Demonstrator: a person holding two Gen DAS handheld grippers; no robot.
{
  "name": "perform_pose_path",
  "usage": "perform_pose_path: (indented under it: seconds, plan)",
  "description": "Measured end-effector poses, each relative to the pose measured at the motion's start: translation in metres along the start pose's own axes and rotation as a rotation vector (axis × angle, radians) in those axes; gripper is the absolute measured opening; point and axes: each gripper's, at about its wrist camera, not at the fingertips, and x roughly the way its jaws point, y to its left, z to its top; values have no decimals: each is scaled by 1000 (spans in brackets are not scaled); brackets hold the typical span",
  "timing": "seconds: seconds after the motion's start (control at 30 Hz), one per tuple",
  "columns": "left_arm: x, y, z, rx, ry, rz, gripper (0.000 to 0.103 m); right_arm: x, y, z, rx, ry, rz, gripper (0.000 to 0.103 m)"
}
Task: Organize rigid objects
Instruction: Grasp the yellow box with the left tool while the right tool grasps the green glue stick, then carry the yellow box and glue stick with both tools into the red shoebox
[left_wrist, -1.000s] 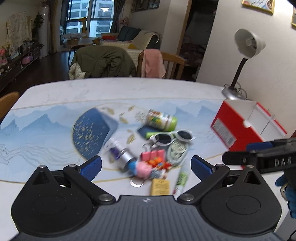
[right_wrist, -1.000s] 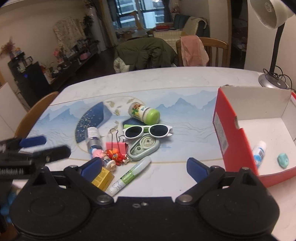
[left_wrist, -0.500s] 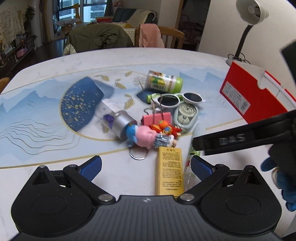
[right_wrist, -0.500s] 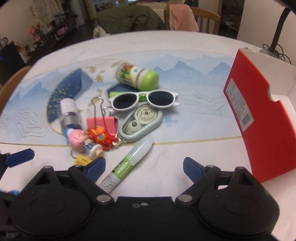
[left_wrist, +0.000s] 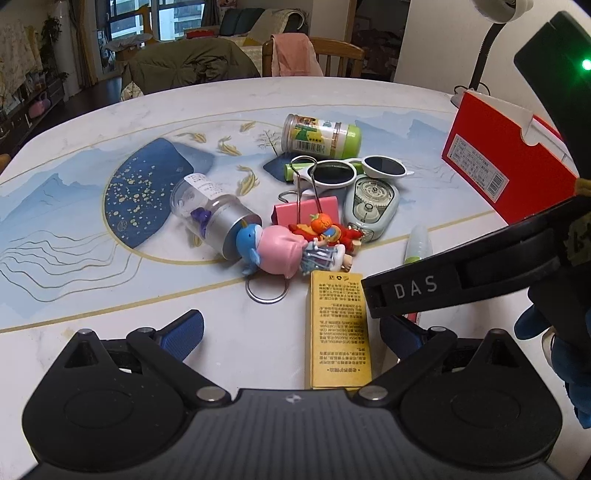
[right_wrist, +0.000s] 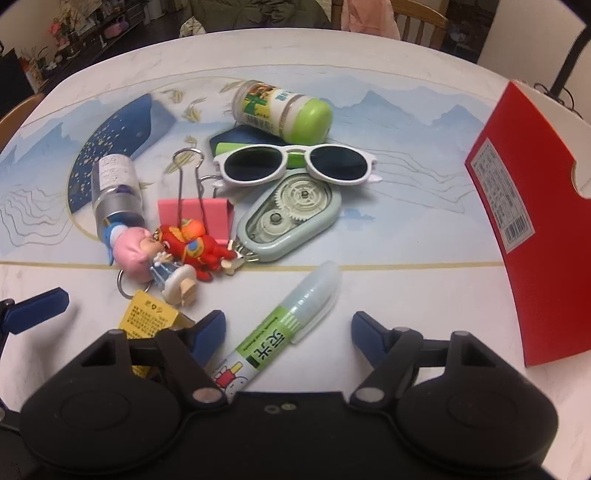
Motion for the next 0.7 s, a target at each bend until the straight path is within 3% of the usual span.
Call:
perform_pose_path:
  seconds: [0.2,0.43,0.6,0.7]
  plan:
    - [2,-3,-2,14,21,-12,73,-5,0,-5,-10,-11,9,62]
    - [0,-12,-4,50,22,-10,56,-10,-8,-10,1,-33,12,36]
    - [-2,-16,-4,44,25,-52,32,-13,-19,-13,35,-33,48,19]
    - [-4,-19,-4,42,25,-48,30,-15,-25,-17,47,-33,68,16]
